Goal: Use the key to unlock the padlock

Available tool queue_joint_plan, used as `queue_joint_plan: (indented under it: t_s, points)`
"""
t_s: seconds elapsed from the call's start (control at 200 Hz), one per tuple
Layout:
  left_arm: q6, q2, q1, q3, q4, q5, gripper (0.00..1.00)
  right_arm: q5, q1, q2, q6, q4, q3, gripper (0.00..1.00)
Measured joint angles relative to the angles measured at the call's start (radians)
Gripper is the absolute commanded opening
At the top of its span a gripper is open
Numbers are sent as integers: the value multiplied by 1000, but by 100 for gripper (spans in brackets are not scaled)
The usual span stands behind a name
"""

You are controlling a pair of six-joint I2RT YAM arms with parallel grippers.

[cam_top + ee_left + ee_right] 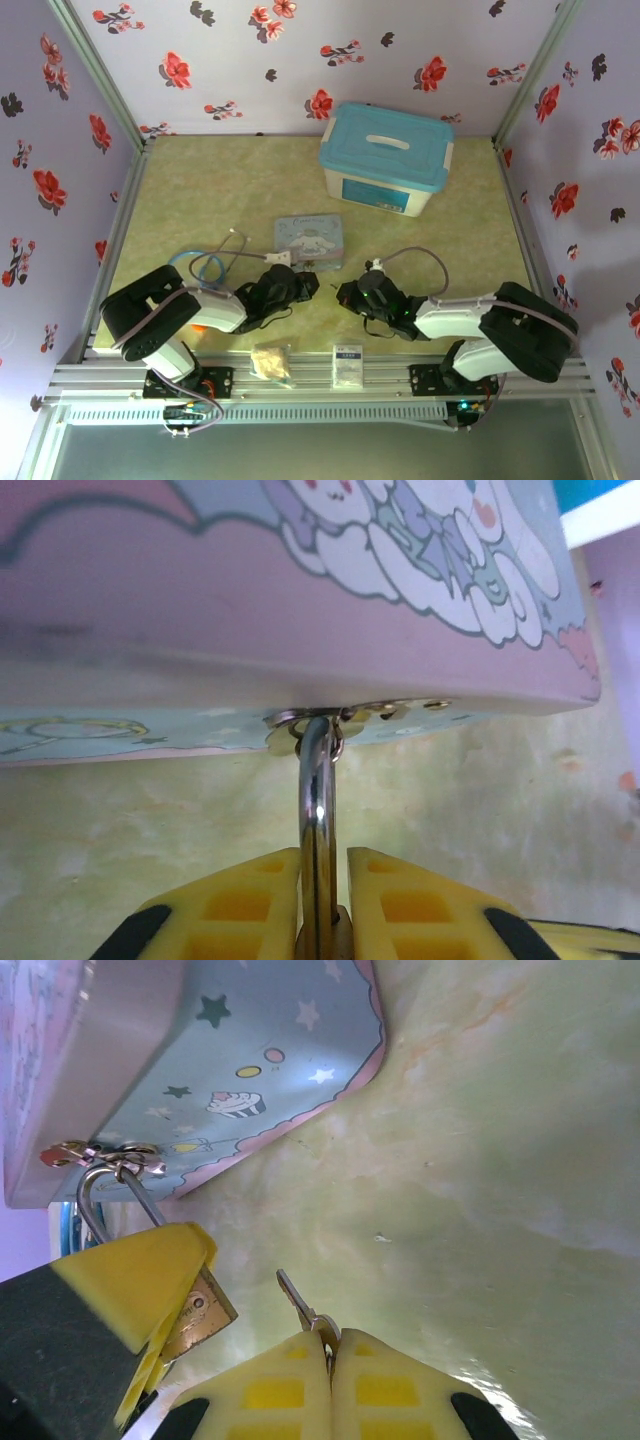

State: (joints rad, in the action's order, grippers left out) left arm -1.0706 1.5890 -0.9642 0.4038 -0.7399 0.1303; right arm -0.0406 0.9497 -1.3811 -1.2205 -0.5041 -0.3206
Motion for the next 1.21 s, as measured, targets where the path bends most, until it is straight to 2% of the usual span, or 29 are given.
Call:
queue_joint_plan:
  t_s: [0.26, 0.5, 0.905, 1.205]
  points:
    - [-84, 5, 0, -28, -120, 27, 2, 14, 13, -46, -22, -143, 0, 0]
    - [-123, 16, 0, -29, -175, 47, 2, 10, 30, -49, -46, -203, 2, 0]
    - [-205, 74, -10, -59, -296, 55, 1, -8, 66, 8, -63, -203, 58, 0]
    - [-249, 88, -20, -59, -347, 93, 0, -20, 78, -8, -88, -237, 63, 0]
